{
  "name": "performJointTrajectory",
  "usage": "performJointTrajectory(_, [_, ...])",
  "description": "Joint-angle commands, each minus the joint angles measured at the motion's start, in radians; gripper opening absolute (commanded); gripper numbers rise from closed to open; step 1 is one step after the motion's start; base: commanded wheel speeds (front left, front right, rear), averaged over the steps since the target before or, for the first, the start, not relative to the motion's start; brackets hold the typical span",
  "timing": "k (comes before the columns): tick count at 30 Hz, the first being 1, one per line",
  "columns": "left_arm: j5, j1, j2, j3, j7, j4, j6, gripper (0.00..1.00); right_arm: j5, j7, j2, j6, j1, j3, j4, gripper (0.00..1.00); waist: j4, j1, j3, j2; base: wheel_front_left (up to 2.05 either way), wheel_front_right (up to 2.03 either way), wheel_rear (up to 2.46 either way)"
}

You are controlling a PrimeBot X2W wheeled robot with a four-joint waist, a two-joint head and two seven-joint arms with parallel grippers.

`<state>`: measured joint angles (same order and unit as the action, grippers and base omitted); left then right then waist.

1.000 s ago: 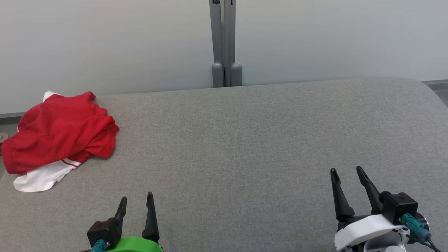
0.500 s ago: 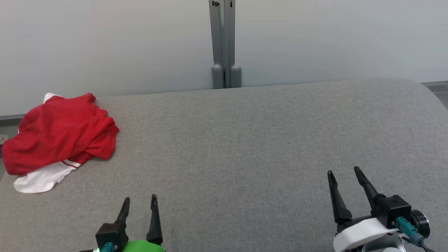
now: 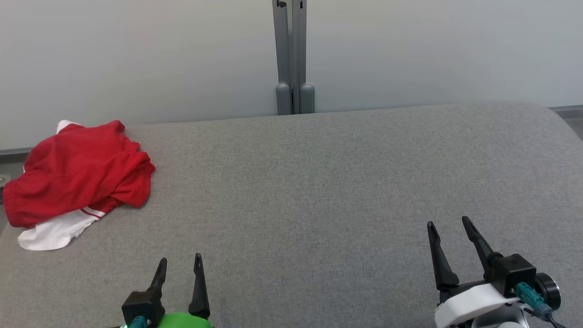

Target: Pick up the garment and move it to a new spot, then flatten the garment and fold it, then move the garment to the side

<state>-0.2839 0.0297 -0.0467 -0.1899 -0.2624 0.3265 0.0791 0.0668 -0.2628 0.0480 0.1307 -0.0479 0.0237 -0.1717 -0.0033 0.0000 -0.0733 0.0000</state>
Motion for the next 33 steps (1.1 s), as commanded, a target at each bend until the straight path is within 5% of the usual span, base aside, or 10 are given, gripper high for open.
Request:
performJointTrajectory(1, [-0.002,0.003,-0.007,0.004,-0.004,0.003,0.005,1.00,0.000,-0.003,0.004,0.000,0.000,-0.001,0.000,1.00,0.000,0.0000,0.000,0.0000,0.00,0.00,0.00])
performJointTrajectory(17, [0.000,-0.015,-0.007,0.008,-0.004,0.013,-0.001,1.00,-0.002,-0.003,0.004,0.000,-0.003,-0.008,0.004,1.00,0.027,0.0000,0.001,0.0000,0.00,0.00,0.00])
performJointTrajectory(33, [0.055,-0.031,-0.007,0.067,-0.004,0.012,-0.023,1.00,0.046,-0.003,0.004,0.000,0.014,0.008,0.009,1.00,0.379,0.0000,0.003,0.0000,0.00,0.00,0.00])
